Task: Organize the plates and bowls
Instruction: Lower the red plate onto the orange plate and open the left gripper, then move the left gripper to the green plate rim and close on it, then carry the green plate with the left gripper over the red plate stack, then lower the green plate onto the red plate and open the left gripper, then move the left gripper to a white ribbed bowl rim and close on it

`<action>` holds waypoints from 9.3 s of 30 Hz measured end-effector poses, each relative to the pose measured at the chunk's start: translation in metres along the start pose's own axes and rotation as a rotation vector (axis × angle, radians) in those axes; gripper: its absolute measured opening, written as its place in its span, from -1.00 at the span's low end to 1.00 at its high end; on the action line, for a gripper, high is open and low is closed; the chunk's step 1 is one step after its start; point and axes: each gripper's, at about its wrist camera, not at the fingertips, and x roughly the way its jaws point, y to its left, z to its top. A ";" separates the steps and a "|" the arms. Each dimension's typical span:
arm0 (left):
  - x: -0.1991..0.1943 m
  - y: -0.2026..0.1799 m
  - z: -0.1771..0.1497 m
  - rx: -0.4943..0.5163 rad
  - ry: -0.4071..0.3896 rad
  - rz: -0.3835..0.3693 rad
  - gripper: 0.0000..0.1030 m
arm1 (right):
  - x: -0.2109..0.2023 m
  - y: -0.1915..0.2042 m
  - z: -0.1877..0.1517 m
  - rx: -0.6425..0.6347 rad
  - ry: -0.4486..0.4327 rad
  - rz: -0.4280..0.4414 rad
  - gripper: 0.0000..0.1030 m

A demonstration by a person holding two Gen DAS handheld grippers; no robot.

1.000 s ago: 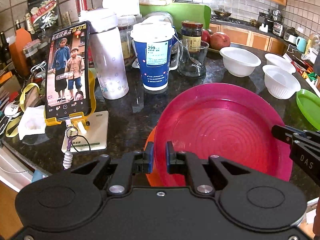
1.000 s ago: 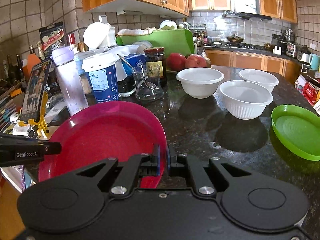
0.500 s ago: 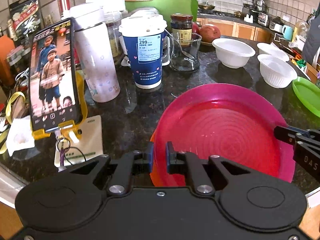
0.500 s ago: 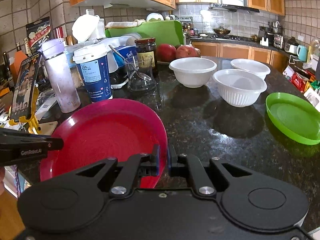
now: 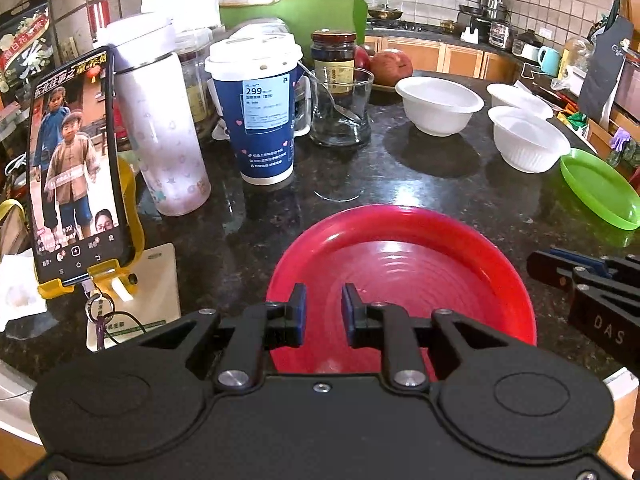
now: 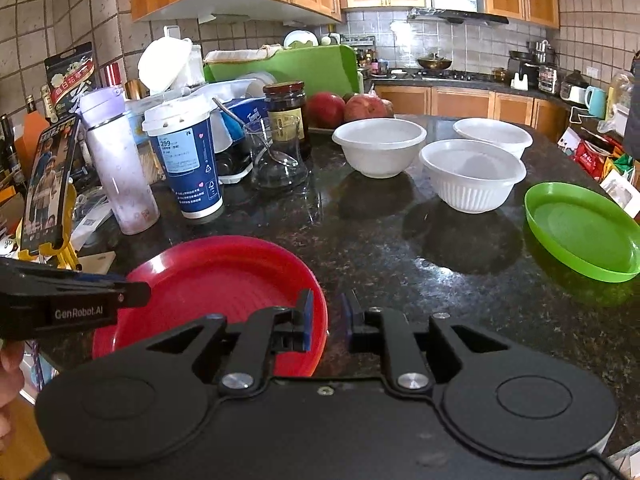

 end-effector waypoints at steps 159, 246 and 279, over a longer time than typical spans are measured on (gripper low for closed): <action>0.000 -0.125 0.021 0.019 -0.093 0.125 -0.72 | 0.001 -0.114 0.025 -0.030 -0.079 0.033 -0.79; 0.001 -0.052 0.001 -0.022 0.032 0.106 0.02 | -0.030 -0.050 -0.017 0.054 -0.082 -0.025 -0.37; 0.088 -0.213 0.117 -0.109 0.015 0.104 0.12 | 0.064 -0.273 0.101 0.002 -0.072 0.127 0.02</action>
